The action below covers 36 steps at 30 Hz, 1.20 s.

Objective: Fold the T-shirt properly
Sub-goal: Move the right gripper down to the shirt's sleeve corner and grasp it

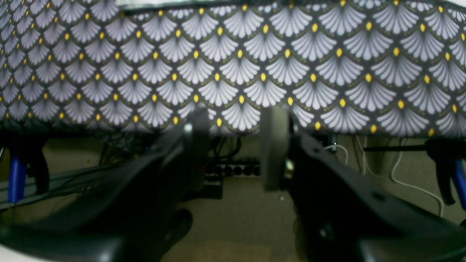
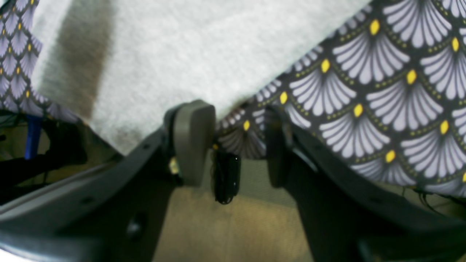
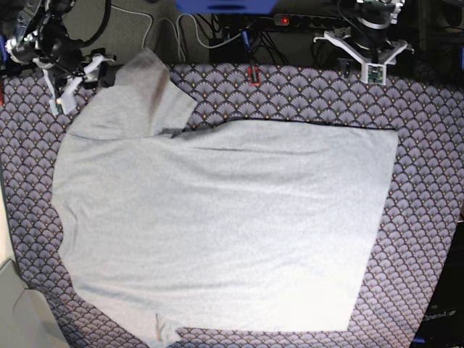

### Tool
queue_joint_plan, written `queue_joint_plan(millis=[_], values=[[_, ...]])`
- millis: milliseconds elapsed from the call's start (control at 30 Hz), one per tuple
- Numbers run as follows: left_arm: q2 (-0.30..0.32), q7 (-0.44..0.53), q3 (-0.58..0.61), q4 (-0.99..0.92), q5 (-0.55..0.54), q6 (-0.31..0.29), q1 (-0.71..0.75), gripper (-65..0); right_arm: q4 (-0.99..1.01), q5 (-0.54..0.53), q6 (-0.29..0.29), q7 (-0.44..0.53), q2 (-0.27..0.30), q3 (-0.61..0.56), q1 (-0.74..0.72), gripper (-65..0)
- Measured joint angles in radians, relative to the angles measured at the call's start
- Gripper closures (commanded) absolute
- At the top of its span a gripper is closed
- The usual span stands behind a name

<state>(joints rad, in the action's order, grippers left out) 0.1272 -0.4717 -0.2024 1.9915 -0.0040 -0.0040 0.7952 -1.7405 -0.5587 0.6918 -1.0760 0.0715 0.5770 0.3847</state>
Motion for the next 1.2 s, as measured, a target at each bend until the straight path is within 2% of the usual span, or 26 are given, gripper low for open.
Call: queue_joint_plan(millis=[300, 500, 867, 1133, 1200], values=[[0.0, 0.0, 0.0, -0.001, 0.0, 0.0, 0.0, -22.9, 0.007, -0.006, 0.0, 0.003, -0.003, 0.002, -0.02, -27.4], [0.0, 0.0, 0.0, -0.001, 0.0, 0.0, 0.003, -22.9, 0.147, -0.08, 0.011, 0.057, 0.011, 0.016, -0.055, -27.4], [0.0, 0.0, 0.0, -0.002, 0.0, 0.0, 0.003, -22.9, 0.151, -0.079, 0.011, 0.083, -0.011, 0.011, -0.057, -26.6], [0.003, 0.0, 0.0, -0.002, 0.0, 0.0, 0.002, -22.9, 0.151, -0.093, 0.011, 0.098, -0.031, 0.009, -0.043, -23.2], [0.003, 0.0, 0.0, -0.002, 0.0, 0.0, 0.002, -22.9, 0.156, -0.094, 0.011, 0.098, -0.031, 0.009, -0.043, -20.5]])
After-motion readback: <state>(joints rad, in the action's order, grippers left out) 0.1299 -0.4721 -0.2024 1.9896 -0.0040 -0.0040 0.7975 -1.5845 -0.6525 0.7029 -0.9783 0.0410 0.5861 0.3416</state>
